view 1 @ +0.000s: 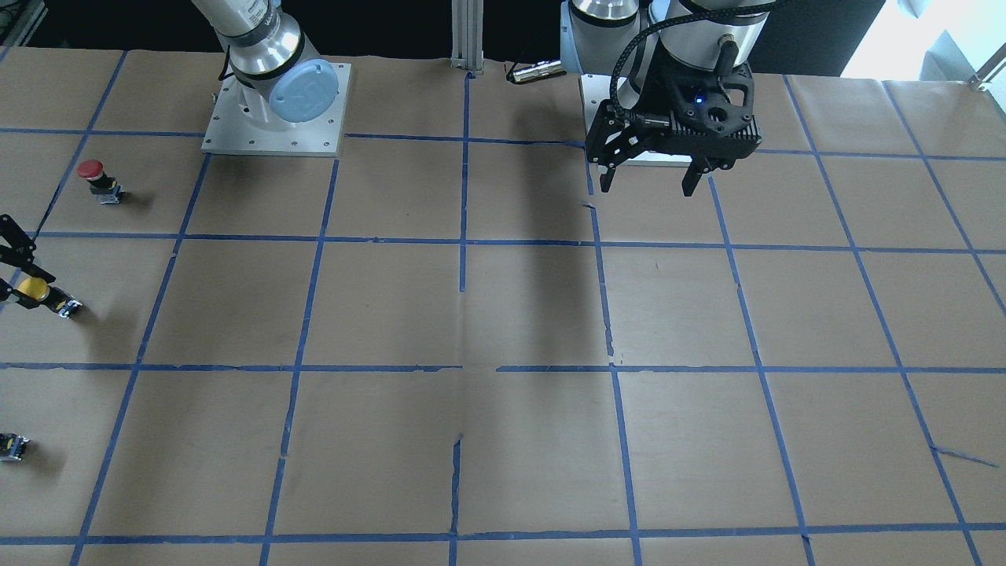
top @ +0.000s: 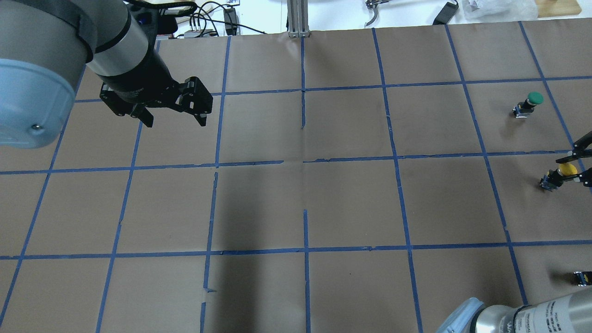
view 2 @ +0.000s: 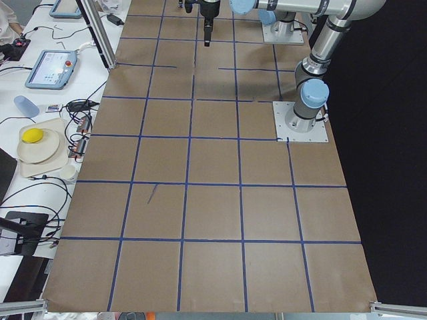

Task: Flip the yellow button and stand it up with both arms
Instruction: 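Lower the yellow button upright onto the table with the right gripper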

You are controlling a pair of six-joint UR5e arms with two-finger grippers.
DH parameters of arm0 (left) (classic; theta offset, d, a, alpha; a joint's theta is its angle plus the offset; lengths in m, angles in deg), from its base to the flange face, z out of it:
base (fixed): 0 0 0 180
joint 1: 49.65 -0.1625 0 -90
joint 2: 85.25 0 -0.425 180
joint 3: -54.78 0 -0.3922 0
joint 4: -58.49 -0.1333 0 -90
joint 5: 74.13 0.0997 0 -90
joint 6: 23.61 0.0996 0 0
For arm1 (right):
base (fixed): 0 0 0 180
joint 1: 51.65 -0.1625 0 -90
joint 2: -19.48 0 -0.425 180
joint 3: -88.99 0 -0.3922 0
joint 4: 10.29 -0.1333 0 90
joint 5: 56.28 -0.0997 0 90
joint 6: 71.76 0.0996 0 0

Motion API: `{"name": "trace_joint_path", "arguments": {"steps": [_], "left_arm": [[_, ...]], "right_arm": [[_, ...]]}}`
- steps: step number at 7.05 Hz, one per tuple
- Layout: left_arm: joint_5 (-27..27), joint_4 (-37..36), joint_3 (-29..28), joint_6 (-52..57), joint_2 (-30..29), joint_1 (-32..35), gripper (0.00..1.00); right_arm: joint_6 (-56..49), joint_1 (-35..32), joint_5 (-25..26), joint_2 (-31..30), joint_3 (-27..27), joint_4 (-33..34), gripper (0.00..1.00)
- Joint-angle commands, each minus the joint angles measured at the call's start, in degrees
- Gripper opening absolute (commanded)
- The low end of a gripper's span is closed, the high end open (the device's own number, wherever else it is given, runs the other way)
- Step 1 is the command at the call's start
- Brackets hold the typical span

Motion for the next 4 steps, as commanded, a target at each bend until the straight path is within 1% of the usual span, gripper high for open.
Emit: {"name": "trace_joint_path", "arguments": {"steps": [1,2,3,4], "left_arm": [[0.05,-0.02,0.01,0.05,0.02,0.03,1.0],[-0.04,-0.02,-0.16,-0.04,0.11,0.03,1.0],[-0.22,-0.02,-0.08,-0.04,0.11,-0.06,1.0],[-0.22,-0.02,0.01,-0.04,0.2,0.03,1.0]], "right_arm": [[0.74,-0.07,-0.19,-0.03,-0.11,-0.25,0.88],[2.04,-0.07,-0.11,-0.2,0.33,-0.25,0.91],[6.84,-0.07,-0.02,-1.86,1.03,-0.25,0.91],[13.94,-0.59,0.33,-5.62,1.3,-0.25,0.92]]}}
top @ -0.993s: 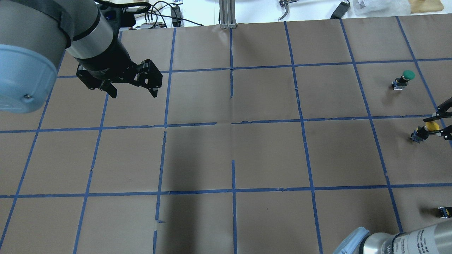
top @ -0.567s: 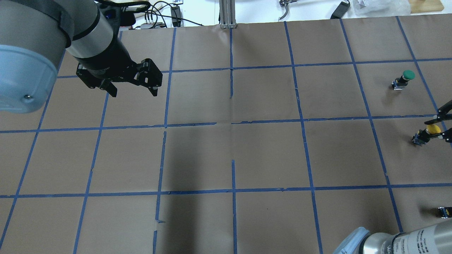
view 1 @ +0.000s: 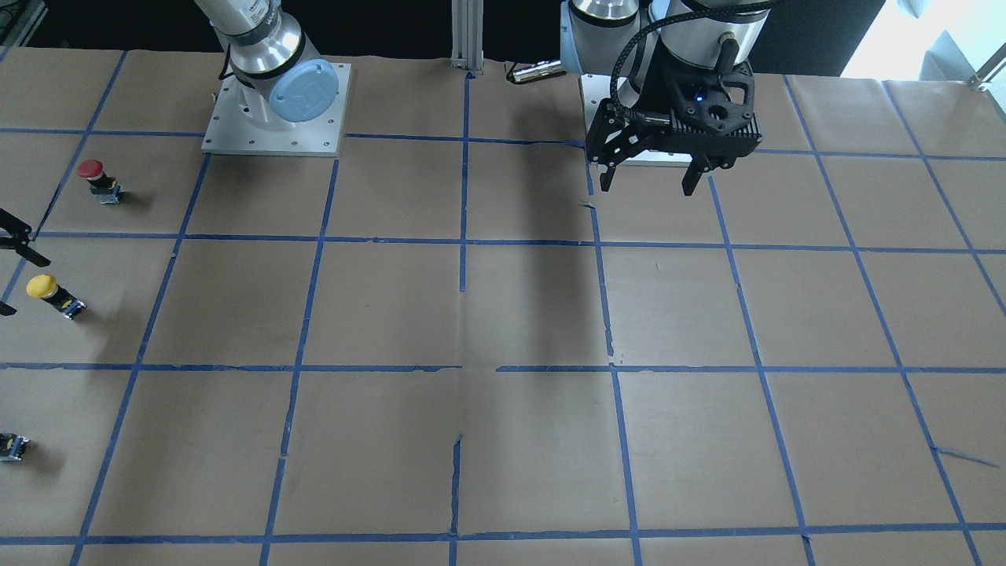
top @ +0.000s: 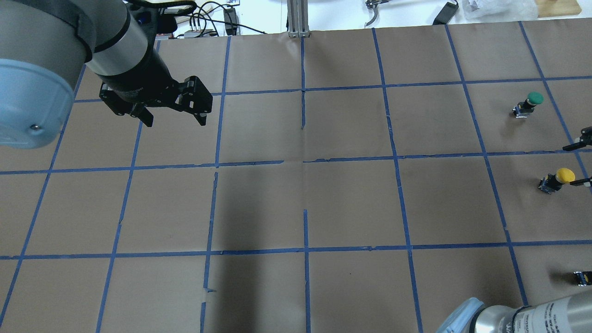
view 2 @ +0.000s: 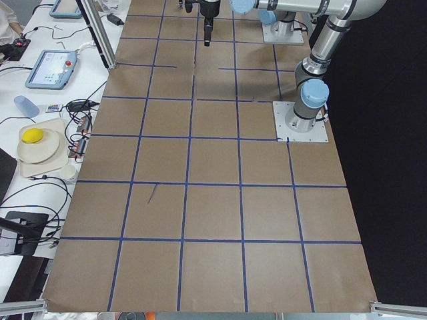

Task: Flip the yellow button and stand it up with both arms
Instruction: 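Open the right gripper and lift it off the standing yellow button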

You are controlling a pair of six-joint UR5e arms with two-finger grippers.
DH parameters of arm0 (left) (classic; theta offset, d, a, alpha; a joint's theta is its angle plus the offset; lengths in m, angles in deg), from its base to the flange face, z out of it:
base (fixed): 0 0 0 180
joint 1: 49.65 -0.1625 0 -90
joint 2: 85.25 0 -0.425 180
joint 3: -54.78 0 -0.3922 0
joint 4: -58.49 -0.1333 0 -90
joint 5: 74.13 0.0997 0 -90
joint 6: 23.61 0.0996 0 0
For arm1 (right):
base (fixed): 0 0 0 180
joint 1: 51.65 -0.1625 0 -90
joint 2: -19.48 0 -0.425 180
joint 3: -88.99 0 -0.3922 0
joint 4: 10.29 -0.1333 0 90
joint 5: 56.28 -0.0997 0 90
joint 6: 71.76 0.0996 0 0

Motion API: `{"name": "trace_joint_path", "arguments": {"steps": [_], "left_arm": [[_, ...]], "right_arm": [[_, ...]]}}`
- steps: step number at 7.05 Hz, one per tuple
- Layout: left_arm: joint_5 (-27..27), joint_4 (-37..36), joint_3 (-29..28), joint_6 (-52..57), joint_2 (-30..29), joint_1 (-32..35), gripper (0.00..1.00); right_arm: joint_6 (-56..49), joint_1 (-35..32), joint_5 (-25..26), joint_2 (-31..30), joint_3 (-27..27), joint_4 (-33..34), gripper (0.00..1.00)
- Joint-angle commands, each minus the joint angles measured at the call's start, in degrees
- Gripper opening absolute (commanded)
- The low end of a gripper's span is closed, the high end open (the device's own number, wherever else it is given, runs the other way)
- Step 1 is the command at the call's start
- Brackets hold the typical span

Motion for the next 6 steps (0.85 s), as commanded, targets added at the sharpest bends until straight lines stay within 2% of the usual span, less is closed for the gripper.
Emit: {"name": "trace_joint_path", "arguments": {"steps": [1,2,3,4,5,6], "left_arm": [[0.1,0.0,0.08,0.08,0.16,0.03,1.0],[-0.07,0.0,0.08,0.08,0.16,-0.06,1.0],[-0.16,0.0,0.16,0.17,0.07,0.03,1.0],[-0.16,0.0,0.16,0.17,0.07,-0.06,1.0],[0.1,0.09,0.16,0.17,0.16,0.03,1.0],[-0.07,0.0,-0.1,0.08,0.16,0.11,1.0]], "right_arm": [[15.71,-0.92,0.22,-8.46,0.4,-0.1,0.92],[24.23,-2.49,0.66,-12.6,0.4,-2.45,0.97],[33.02,-3.03,3.36,-15.43,0.49,-5.34,0.99],[39.37,-4.69,4.34,-17.46,0.92,-5.46,1.0],[51.09,-10.71,4.61,-18.52,2.23,-5.72,1.0],[60.44,-19.21,11.49,-19.32,4.42,-5.46,1.0]]}}
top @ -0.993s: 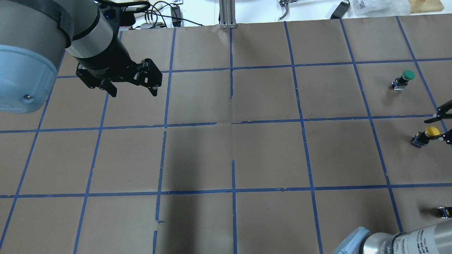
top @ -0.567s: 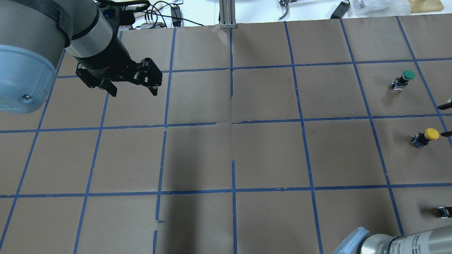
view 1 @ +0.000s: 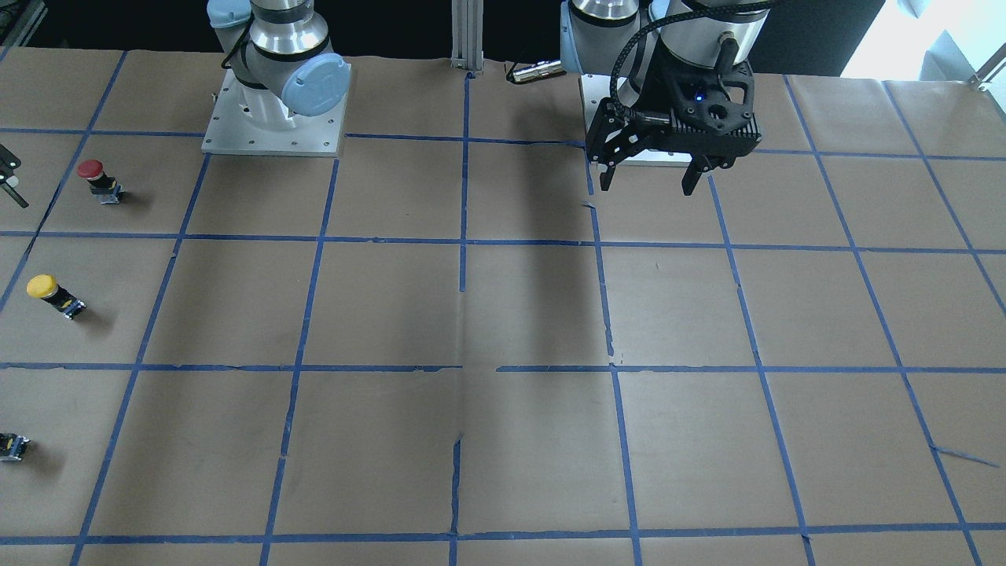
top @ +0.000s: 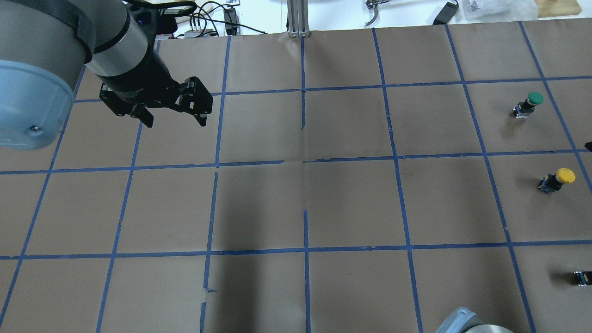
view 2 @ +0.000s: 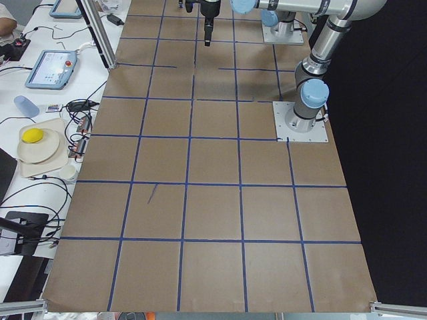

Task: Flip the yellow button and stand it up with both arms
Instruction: 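Open the right gripper and lift it off the standing yellow button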

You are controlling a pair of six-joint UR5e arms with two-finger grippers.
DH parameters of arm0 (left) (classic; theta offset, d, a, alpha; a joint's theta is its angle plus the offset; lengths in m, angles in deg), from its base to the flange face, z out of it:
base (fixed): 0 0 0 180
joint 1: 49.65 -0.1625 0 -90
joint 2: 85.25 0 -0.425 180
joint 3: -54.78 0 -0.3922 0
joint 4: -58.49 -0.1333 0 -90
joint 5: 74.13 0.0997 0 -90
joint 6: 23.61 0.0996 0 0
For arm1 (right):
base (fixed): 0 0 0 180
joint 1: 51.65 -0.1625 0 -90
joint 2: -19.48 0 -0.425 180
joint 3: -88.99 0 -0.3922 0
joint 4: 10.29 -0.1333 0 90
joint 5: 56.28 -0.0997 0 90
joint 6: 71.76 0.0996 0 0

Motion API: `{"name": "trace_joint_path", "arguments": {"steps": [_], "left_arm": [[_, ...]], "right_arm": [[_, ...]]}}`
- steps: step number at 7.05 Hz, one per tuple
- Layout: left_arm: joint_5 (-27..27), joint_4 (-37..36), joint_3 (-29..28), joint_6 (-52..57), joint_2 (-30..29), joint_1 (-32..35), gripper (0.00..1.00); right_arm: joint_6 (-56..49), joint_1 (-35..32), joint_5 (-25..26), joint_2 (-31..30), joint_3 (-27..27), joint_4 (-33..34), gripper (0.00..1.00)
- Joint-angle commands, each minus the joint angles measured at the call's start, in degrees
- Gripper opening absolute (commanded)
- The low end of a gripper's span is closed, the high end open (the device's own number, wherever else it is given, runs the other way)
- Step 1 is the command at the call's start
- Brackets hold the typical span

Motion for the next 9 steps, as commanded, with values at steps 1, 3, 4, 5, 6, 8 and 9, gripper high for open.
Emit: {"name": "trace_joint_path", "arguments": {"steps": [1,3,4,5,6,8,9], "left_arm": [[-0.05,0.05,-0.02,-0.07,0.19,0.17,1.0],[-0.14,0.05,-0.11,0.02,0.2,0.17,1.0],[-0.14,0.05,-0.02,-0.07,0.2,0.35,1.0],[-0.05,0.05,0.07,-0.07,0.28,0.35,1.0],[-0.05,0.05,-0.02,-0.07,0.2,0.44,1.0],[-0.14,0.05,-0.11,0.02,0.2,0.35,1.0],[-0.14,0.05,-0.02,0.02,0.28,0.44,1.0]], "right_arm": [[22.03,-13.91,8.19,-1.57,3.09,-0.63,1.0],[36.05,-15.8,8.31,-3.15,4.93,-7.37,1.0],[45.25,-16.42,7.79,-3.85,6.42,-12.71,1.0],[50.99,-19.12,8.39,-4.56,7.31,-15.72,1.0],[55.14,-21.41,9.53,-6.04,7.49,-18.19,1.0],[60.18,-23.97,11.46,-9.29,7.41,-21.81,1.0],[63.67,-26.16,12.6,-11.14,7.32,-25.04,1.0]]}}
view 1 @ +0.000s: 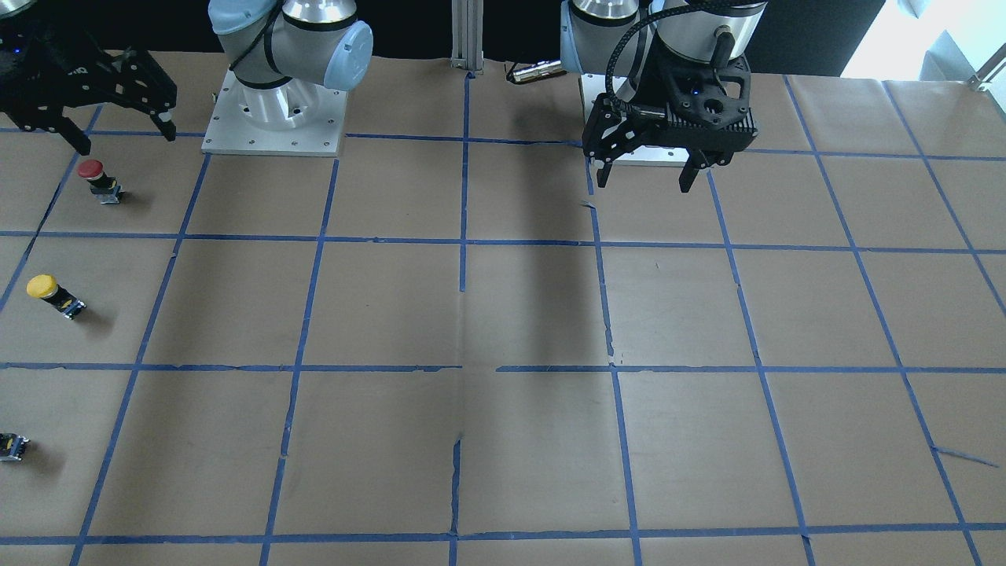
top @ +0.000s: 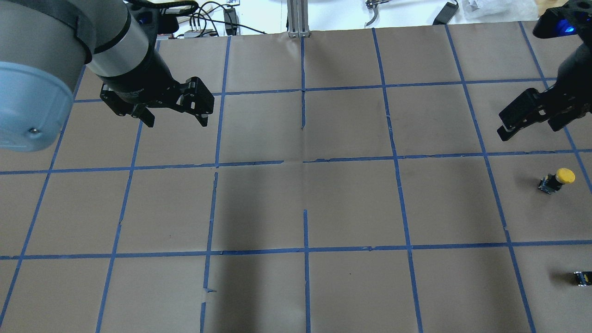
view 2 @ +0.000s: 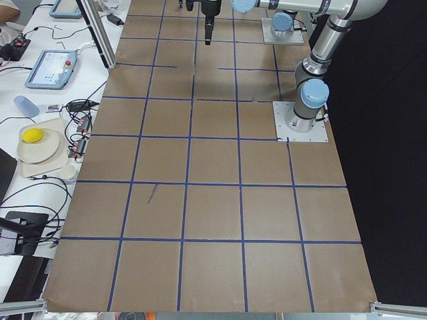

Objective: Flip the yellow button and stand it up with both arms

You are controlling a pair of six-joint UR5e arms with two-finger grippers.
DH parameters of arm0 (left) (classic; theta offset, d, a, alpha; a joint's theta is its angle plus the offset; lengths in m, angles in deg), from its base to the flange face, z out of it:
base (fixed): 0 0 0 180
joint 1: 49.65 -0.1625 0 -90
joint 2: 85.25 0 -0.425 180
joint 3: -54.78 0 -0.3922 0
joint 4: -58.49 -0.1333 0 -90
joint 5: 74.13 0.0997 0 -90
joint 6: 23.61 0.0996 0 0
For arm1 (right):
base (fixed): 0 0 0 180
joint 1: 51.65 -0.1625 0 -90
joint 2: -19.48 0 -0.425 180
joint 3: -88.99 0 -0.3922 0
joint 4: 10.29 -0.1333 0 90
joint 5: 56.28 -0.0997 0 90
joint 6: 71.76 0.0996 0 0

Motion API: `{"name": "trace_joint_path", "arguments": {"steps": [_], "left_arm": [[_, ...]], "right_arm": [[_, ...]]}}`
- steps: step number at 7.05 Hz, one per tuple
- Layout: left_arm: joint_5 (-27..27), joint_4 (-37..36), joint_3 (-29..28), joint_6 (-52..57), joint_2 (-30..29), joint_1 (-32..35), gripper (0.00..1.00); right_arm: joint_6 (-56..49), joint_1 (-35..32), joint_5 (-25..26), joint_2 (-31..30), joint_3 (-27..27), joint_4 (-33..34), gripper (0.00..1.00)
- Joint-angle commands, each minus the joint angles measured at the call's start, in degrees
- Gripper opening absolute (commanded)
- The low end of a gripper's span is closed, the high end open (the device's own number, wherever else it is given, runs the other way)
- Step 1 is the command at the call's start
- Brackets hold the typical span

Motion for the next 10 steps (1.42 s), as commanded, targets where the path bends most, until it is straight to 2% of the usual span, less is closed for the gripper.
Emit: {"name": "trace_joint_path", "arguments": {"steps": [1,3,5,6,8,10], "left_arm": [[-0.12,0.0,-0.06,0.01,-0.03,0.15,1.0],[-0.03,0.0,0.03,0.01,0.06,0.15,1.0],[-0.03,0.0,0.03,0.01,0.06,0.15,1.0],[-0.03,0.0,0.03,0.01,0.06,0.15,1.0],[-0.03,0.0,-0.06,-0.07,0.06,0.15,1.0],[-0.03,0.0,-0.15,0.01,-0.03,0.15,1.0]], "right_arm": [[11.14,-6.05,0.99,-2.84,-0.02,-3.57,1.0],[20.23,-13.53,2.39,-1.19,0.07,-2.7,1.0],[22.99,-14.61,2.39,-0.13,0.5,-1.83,1.0],[23.08,-14.61,2.22,0.4,1.98,0.62,1.0],[27.96,-14.7,2.04,1.9,2.26,0.29,1.0],[28.36,-14.88,2.48,1.46,1.74,0.29,1.0]]}}
